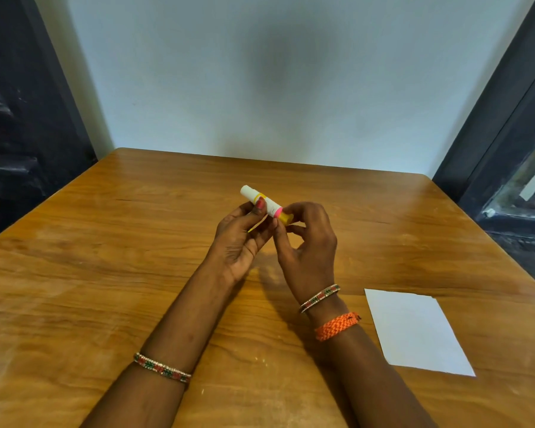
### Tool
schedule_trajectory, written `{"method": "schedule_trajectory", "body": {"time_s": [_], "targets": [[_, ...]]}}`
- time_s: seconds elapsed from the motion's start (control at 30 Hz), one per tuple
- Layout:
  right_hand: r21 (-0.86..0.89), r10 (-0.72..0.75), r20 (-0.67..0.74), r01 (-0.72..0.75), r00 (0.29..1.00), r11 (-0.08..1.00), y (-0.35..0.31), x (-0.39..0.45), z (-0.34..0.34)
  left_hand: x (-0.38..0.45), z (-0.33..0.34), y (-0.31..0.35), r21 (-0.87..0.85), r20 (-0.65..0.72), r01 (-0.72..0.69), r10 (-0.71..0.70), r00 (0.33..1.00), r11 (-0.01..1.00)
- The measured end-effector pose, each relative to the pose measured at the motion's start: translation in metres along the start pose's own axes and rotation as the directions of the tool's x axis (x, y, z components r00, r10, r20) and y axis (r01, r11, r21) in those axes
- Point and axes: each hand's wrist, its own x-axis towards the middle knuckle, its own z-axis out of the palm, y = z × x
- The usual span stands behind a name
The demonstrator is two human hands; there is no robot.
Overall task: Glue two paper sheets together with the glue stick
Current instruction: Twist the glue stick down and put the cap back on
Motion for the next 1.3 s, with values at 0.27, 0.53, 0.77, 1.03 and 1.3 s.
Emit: {"method": "schedule_trajectory", "body": {"time_s": [0.27, 0.53, 0.77, 1.03, 1.3], "targets": [[-0.256, -0.266, 0.076, 0.276, 0.961, 0.926, 0.000, -0.003, 0.003, 0.000, 0.000, 0.002, -0.010, -0.054, 0.007, -0.008, 0.998, 1.000], [0.380, 0.448, 0.080, -0.443, 0.890, 0.812, -0.005, 0.004, 0.000, -0.002, 0.003, 0.005, 0.017, -0.098, -0.040, 0.041, 0.994, 0.999], [-0.079, -0.052, 0.076, 0.058, 0.996, 0.995, 0.001, 0.002, -0.006, -0.002, 0.000, 0.004, 0.030, -0.144, 0.002, 0.003, 0.990, 1.000], [0.223, 0.223, 0.032, -0.224, 0.974, 0.949, 0.000, 0.007, -0.012, -0.001, 0.002, -0.001, -0.047, 0.107, 0.037, -0.032, 0.994, 0.998], [0.725, 0.645, 0.295, -0.605, 0.705, 0.329, -0.011, 0.012, -0.015, 0.001, -0.001, 0.002, -0.080, 0.273, 0.004, 0.018, 0.962, 0.997]]}}
